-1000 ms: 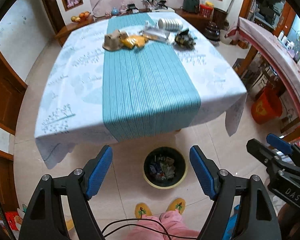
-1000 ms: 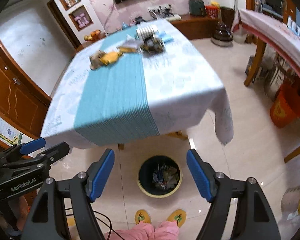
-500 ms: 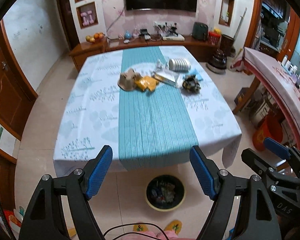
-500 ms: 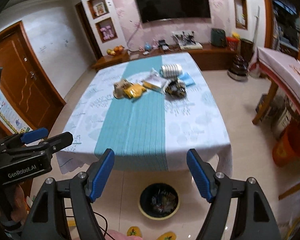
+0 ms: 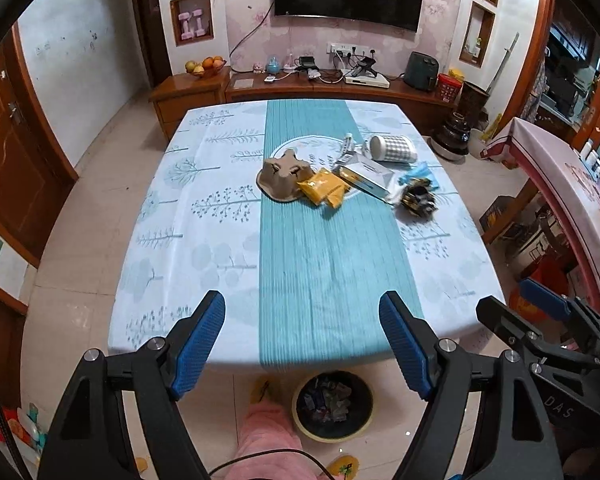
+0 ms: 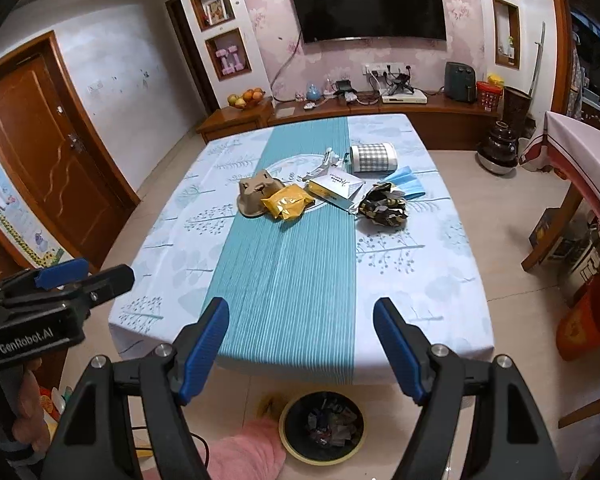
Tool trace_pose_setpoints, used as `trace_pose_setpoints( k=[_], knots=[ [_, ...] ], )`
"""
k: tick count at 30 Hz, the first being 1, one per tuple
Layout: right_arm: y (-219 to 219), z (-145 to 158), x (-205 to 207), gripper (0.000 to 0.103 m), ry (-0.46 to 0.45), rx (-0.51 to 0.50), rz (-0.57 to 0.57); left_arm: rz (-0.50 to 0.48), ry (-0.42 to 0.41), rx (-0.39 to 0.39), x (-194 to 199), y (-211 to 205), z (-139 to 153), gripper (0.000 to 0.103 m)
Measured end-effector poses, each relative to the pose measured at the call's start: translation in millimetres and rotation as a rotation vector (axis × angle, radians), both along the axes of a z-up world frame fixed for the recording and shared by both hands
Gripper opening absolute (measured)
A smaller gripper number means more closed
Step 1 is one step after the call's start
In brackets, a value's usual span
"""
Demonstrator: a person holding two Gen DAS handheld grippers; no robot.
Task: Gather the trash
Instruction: 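Grasp the yellow sachet with the right gripper while the left gripper grasps the brown pulp tray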
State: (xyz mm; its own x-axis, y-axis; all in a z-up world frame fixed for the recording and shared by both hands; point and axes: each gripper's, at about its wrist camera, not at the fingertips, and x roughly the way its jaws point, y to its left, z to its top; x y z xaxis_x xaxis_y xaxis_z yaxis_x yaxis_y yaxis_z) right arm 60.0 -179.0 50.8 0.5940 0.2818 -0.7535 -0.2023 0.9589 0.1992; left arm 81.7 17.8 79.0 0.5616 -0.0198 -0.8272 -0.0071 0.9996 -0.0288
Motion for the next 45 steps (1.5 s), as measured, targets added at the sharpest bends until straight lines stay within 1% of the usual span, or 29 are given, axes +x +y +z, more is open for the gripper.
trace_pose_setpoints(
  k=[1,3,6,8,10,14,17,19,22,28,30,34,35,36,37,38,39,41,45],
  knots=[
    [3,-3,8,0.075,0.008,-0.001,-0.005,-0.008,0.004,-0.002,8,3,-2,0.078],
    [13,-9,33,0.075,0.026,-0.007,-0.027,-0.053,0.017,0.004,34,10,-9,0.078],
    [27,-15,67,0.075,0.055,-0.005,-0.080,-0.119,0.025,0.064,78,22,-17,0.078],
    [34,-21,89,0.075,0.093,0.014,-0.117,-0.173,0.052,0.076,109,30,-22,0.078],
    [48,-31,119,0.075,0.144,0.029,-0.152,-0.217,0.071,0.074,136,40,-26,0.078],
    [70,-50,168,0.075,0.207,0.057,-0.213,-0.298,0.108,0.059,188,55,-38,0.078],
    [79,-65,198,0.075,0.253,0.090,-0.257,-0.348,0.132,0.074,224,61,-52,0.078],
    [83,-76,219,0.075,0.283,0.105,-0.291,-0.386,0.152,0.078,242,60,-62,0.078],
    [90,-99,249,0.075,0.334,0.112,-0.333,-0.413,0.170,0.101,265,61,-76,0.078],
    [104,-135,283,0.075,0.409,0.075,-0.367,-0.428,0.233,0.059,301,68,-98,0.078],
    [110,-145,289,0.075,0.426,0.044,-0.371,-0.428,0.248,0.039,310,72,-103,0.078],
    [117,-152,292,0.075,0.422,-0.038,-0.375,-0.428,0.277,0.000,322,79,-110,0.078],
    [117,-154,292,0.071,0.420,-0.044,-0.374,-0.431,0.287,-0.014,325,80,-113,0.078],
    [117,-154,290,0.060,0.415,-0.024,-0.365,-0.434,0.294,-0.021,328,81,-115,0.078],
    [116,-154,288,0.054,0.414,-0.006,-0.358,-0.439,0.301,-0.027,331,80,-117,0.078],
    [116,-153,287,0.046,0.412,0.000,-0.352,-0.447,0.309,-0.030,333,79,-119,0.078],
    [117,-152,285,0.041,0.407,-0.004,-0.343,-0.455,0.317,-0.032,334,76,-121,0.078],
    [116,-151,282,0.036,0.407,-0.002,-0.342,-0.476,0.335,-0.035,336,71,-126,0.078],
    [102,-151,272,0.029,0.434,0.099,-0.361,-0.525,0.376,-0.042,340,54,-136,0.078]
  ],
)
